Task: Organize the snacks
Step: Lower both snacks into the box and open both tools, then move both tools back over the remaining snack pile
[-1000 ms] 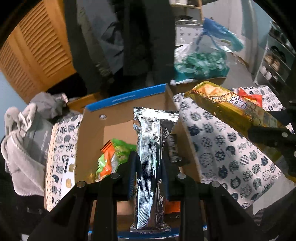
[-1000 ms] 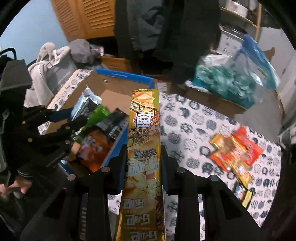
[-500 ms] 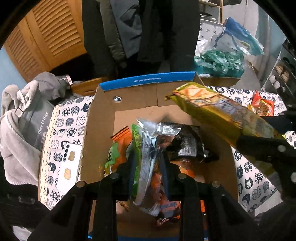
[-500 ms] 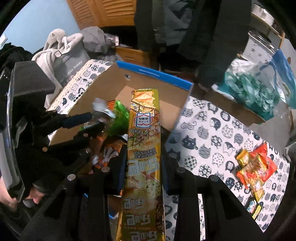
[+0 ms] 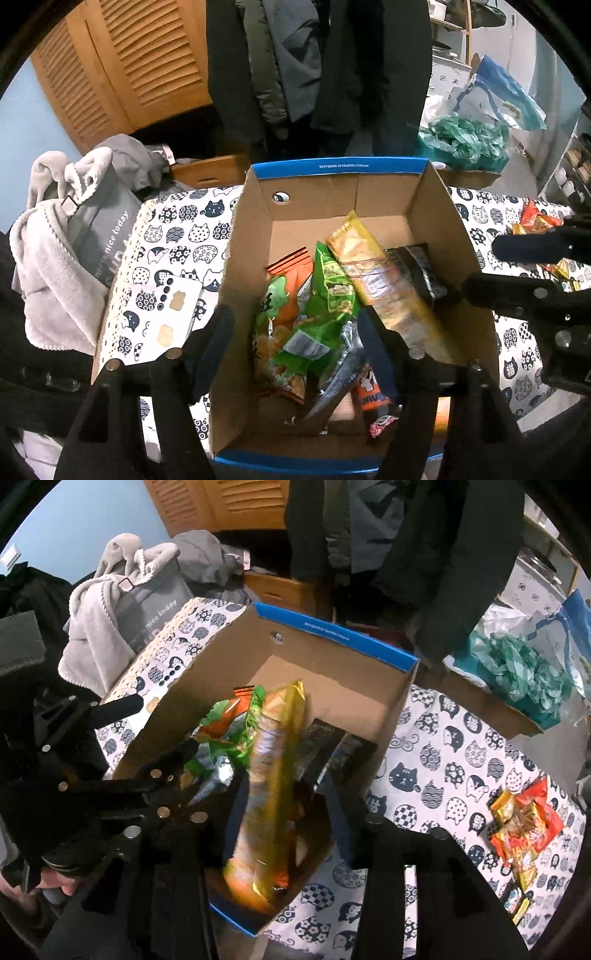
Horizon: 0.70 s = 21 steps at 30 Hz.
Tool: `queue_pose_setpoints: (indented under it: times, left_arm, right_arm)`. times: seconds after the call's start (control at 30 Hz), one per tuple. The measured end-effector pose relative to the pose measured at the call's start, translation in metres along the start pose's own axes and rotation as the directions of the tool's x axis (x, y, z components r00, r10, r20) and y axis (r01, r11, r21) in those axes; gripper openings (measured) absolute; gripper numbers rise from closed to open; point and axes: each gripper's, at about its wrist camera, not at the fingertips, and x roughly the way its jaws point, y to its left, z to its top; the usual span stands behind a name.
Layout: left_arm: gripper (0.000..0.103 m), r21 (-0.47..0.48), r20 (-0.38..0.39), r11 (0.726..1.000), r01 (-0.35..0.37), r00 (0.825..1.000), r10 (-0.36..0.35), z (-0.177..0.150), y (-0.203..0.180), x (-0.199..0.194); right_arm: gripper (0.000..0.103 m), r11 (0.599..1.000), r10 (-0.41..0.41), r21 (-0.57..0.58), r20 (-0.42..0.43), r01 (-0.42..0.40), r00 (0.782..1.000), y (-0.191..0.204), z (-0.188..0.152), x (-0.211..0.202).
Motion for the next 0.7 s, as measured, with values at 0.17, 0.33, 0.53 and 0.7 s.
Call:
queue_pose_setpoints:
  times: [0.17, 0.33, 0.53, 0.7]
  left_arm:
    - [0.072, 0.022, 0.003, 1.0, -0.016, 1.0, 0.016, 0.0, -0.005, -0.004]
    - [0.077, 0.031, 0.015, 0.999, -0.007, 1.0, 0.006, 0.002, -0.012, -0.009]
    - [0.077, 0.053, 0.016, 0.998, 0.015, 1.0, -0.016, 0.008, -0.031, -0.013]
    - [0.079, 0.085, 0.019, 0.996, 0.041, 0.999, -0.043, 0.012, -0.054, -0.017]
  right_arm:
    - [0.066, 0.999, -0.048, -0.008, 0.002, 0.048, 0.999, -0.006, -0.005, -0.004]
    - [0.073, 0.997, -0.082, 0.006, -0.008, 0.082, 0.997, -0.021, -0.017, -0.006]
    - [0.076, 0.992, -0.113, 0.049, -0.042, 0.115, 0.993, -0.048, -0.036, -0.006]
    - [0.08, 0.986, -0.145, 0.077, -0.061, 0.149, 0.988, -0.075, -0.055, -0.01]
